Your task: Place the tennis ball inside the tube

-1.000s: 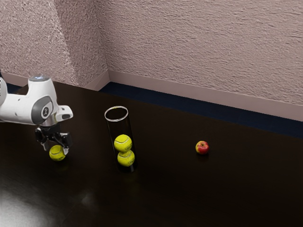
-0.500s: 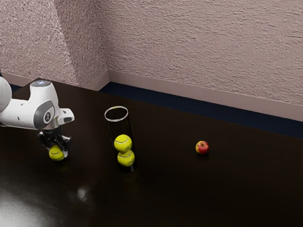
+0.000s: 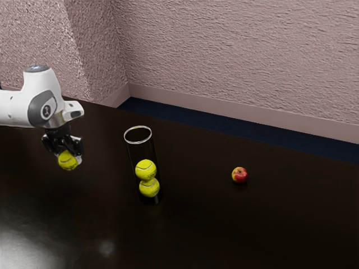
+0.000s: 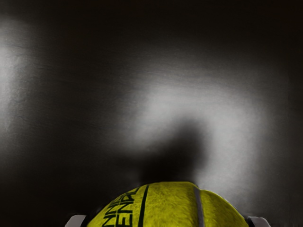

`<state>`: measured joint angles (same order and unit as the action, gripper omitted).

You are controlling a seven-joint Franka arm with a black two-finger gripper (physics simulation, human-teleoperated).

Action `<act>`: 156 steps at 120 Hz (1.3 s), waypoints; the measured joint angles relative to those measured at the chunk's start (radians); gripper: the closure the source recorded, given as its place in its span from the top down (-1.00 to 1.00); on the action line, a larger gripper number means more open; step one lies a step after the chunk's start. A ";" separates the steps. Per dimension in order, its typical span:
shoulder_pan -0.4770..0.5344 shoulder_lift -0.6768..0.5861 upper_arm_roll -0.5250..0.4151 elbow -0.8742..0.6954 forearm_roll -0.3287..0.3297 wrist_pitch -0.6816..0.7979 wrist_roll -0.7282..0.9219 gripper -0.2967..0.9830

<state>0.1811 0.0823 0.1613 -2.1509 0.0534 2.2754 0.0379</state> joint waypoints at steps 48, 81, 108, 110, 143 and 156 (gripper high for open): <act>-0.005 -0.159 -0.275 0.172 0.002 -0.282 -0.112 -0.26; -0.033 -0.111 -0.381 0.274 0.035 -0.393 -0.209 -0.26; -0.032 -0.062 -0.424 0.337 0.075 -0.412 -0.266 -0.24; -0.033 -0.058 -0.426 0.341 0.077 -0.413 -0.269 -0.24; -0.052 -0.041 -0.445 0.360 0.079 -0.413 -0.314 -0.06; -0.053 -0.029 -0.453 0.373 0.073 -0.398 -0.325 0.11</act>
<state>0.1285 0.0529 -0.2920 -1.7781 0.1263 1.8772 -0.2868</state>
